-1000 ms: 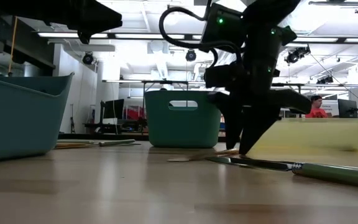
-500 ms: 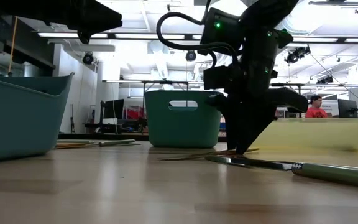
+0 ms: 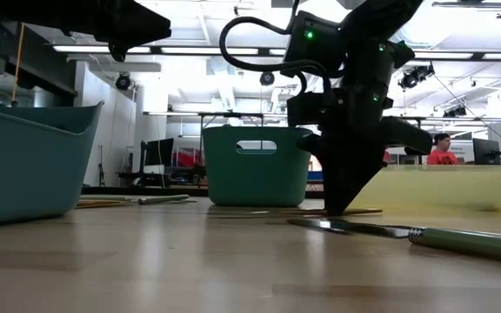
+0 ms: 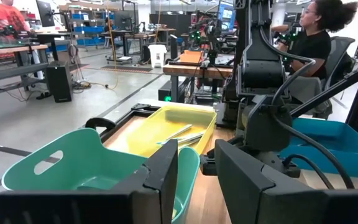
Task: Sort silverware by color (type)
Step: Put the gold knife into the right blue bin
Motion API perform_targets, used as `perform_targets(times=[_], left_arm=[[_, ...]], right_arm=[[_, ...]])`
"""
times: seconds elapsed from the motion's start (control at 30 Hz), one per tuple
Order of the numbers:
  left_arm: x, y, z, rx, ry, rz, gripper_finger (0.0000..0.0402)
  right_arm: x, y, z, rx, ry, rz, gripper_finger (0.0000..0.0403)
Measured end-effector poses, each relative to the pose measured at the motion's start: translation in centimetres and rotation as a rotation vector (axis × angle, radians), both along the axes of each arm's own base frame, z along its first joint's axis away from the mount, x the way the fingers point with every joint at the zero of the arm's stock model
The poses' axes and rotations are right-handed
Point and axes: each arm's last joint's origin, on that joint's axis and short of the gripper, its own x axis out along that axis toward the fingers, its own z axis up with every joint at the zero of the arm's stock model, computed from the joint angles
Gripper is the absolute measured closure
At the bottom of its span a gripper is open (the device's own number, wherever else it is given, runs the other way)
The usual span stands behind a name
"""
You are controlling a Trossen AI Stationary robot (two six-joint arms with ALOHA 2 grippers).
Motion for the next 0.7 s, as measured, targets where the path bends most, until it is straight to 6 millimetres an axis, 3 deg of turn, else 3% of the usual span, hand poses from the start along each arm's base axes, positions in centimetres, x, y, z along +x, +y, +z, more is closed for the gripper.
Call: perform_targets(times=[0.17,0.7], left_arm=[[0.00,0.00,0.00,0.000,0.000,0.000,0.0300],[0.00,0.00,0.00,0.003,0.001,0.000,0.0300]], right_arm=[[-0.01,0.01,0.00,0.001,0.000,-0.002,0.0393],[0.09,0.03,-0.03,0.025,-0.012,-0.039,0.0393]])
